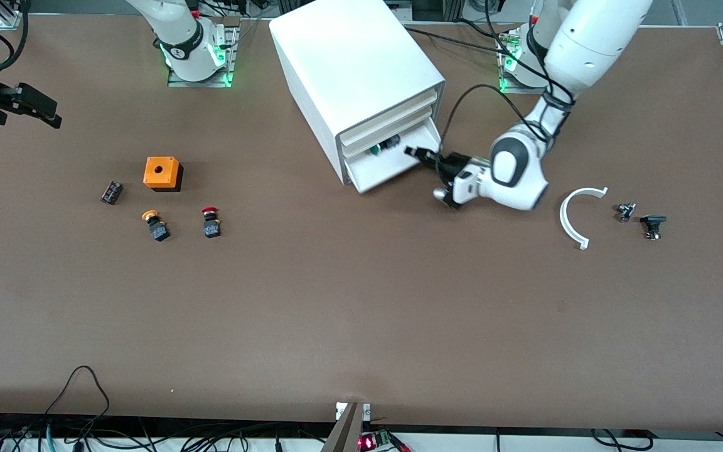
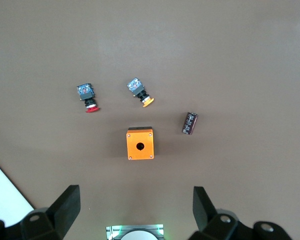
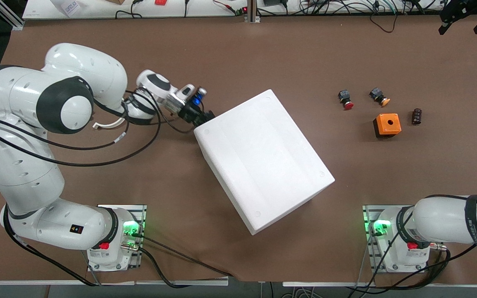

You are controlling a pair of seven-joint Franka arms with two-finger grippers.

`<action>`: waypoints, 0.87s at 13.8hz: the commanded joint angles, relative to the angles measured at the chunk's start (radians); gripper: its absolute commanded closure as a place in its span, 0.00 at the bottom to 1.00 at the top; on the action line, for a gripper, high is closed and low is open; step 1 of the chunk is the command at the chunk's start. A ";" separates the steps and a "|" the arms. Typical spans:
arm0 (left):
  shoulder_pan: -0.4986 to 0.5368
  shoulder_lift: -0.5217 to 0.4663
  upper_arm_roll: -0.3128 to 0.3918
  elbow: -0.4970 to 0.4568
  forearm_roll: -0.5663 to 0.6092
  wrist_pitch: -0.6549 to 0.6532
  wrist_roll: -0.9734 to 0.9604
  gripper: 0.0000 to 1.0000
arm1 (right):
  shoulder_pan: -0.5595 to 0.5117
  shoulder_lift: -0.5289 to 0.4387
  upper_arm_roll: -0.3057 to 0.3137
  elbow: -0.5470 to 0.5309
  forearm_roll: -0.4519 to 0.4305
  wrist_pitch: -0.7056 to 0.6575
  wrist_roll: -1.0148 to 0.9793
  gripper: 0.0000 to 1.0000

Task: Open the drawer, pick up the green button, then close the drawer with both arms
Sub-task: 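Pull the bottom drawer open with the left gripper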

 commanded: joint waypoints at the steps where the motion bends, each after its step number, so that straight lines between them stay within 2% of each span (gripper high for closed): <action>1: 0.010 0.015 0.043 0.065 -0.002 0.111 -0.001 0.99 | 0.014 0.104 0.002 0.070 0.010 -0.007 -0.010 0.00; 2: 0.013 0.012 0.043 0.066 -0.002 0.121 0.010 0.01 | 0.024 0.139 0.002 0.093 0.010 -0.007 -0.007 0.00; 5: 0.032 -0.029 0.045 0.066 -0.001 0.124 0.005 0.00 | 0.037 0.211 0.002 0.119 0.015 -0.010 -0.011 0.00; 8: 0.100 -0.117 0.045 0.066 0.060 0.209 0.000 0.00 | 0.116 0.282 0.003 0.122 0.025 0.016 -0.025 0.00; 10: 0.165 -0.184 0.045 0.066 0.096 0.278 0.000 0.00 | 0.190 0.325 0.006 0.124 0.085 0.080 -0.013 0.00; 12: 0.212 -0.245 0.045 0.066 0.102 0.312 0.003 0.00 | 0.265 0.375 0.008 0.167 0.090 0.120 -0.033 0.00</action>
